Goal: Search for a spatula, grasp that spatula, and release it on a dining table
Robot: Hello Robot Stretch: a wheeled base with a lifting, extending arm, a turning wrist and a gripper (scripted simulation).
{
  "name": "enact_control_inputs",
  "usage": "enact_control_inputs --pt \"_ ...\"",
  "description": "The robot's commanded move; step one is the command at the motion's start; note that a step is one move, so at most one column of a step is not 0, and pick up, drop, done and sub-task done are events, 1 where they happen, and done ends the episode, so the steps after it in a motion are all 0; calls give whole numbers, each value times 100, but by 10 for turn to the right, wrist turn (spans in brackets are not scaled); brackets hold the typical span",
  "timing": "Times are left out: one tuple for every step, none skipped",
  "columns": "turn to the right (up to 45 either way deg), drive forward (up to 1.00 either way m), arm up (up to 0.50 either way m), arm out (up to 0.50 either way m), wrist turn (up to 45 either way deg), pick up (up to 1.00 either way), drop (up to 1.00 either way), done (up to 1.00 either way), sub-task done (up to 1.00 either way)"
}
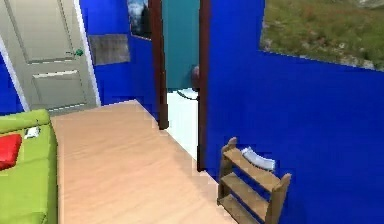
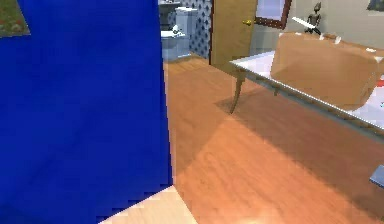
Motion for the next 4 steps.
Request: enact_control_inputs --pt "120 0 0 0 0 0 0 0 0" --pt "0 15 0 0 0 0 0 0 0" --pt "-210 0 0 0 0 0 0 0 0" --pt "0 100 0 0 0 0 0 0 0"
